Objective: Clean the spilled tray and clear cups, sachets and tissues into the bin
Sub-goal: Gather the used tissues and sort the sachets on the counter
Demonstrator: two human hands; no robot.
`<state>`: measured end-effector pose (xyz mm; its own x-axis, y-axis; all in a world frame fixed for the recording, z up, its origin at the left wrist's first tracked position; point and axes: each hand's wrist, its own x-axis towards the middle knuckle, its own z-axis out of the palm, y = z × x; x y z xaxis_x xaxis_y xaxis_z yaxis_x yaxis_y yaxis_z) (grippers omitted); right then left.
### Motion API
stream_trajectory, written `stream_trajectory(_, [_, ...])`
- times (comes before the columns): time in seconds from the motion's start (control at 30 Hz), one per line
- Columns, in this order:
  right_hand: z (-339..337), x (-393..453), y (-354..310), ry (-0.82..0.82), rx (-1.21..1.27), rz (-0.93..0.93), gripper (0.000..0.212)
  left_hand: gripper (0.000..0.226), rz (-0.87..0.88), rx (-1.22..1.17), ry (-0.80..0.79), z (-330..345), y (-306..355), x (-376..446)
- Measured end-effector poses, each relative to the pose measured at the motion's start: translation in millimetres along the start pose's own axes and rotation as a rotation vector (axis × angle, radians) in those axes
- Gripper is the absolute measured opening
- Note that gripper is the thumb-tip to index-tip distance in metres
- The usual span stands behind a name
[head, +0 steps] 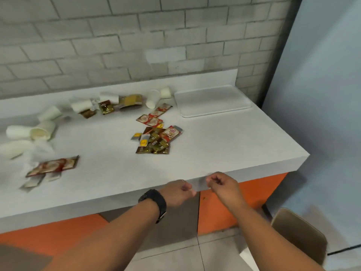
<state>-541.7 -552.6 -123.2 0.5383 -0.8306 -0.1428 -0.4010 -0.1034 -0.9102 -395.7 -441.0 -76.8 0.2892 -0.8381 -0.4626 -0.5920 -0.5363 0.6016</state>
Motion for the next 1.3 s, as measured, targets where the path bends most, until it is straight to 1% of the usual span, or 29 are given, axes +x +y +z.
stream_trajectory(0.13, [48,1,-32,-0.053,-0.019,-0.041,0.015,0.01,-0.034,0.003,0.069,-41,-43,-28])
stream_trajectory(0.2, [72,1,-44,-0.069,-0.048,-0.073,0.014,0.014,-0.055,0.007,0.09,-57,-68,-41])
stream_trajectory(0.27, [91,2,-55,-0.081,-0.071,-0.09,0.012,0.036,-0.1,-0.028,0.128,-70,-91,-53])
stream_trajectory(0.3, [98,4,-58,-0.087,-0.085,-0.089,0.011,0.041,-0.113,-0.031,0.147,-75,-99,-58])
stream_trajectory(0.4, [117,7,-69,-0.088,-0.11,-0.088,0.009,0.04,-0.116,-0.055,0.191,-90,-124,-68])
stream_trajectory(0.53, [128,16,-80,-0.085,-0.119,-0.075,0.011,0.04,-0.131,-0.121,0.246,-105,-141,-66])
stream_trajectory(0.83, [125,61,-89,0.004,-0.237,-0.052,0.016,0.041,-0.136,-0.192,0.323,-126,-131,-24])
stream_trajectory(0.97, [122,95,-102,0.052,-0.281,-0.075,0.014,0.042,-0.141,-0.252,0.41,-135,-115,7])
stream_trajectory(1.03, [122,113,-111,0.059,-0.29,-0.095,0.014,0.036,-0.137,-0.265,0.456,-140,-107,21])
stream_trajectory(1.1, [125,133,-117,0.052,-0.34,-0.144,0.02,0.035,-0.168,-0.261,0.494,-146,-100,41])
stream_trajectory(1.2, [136,156,-121,0.049,-0.433,-0.252,0.033,0.046,-0.253,-0.293,0.53,-153,-96,67])
stream_trajectory(1.3, [146,168,-124,0.001,-0.44,-0.243,0.058,0.047,-0.317,-0.197,0.568,-157,-96,89])
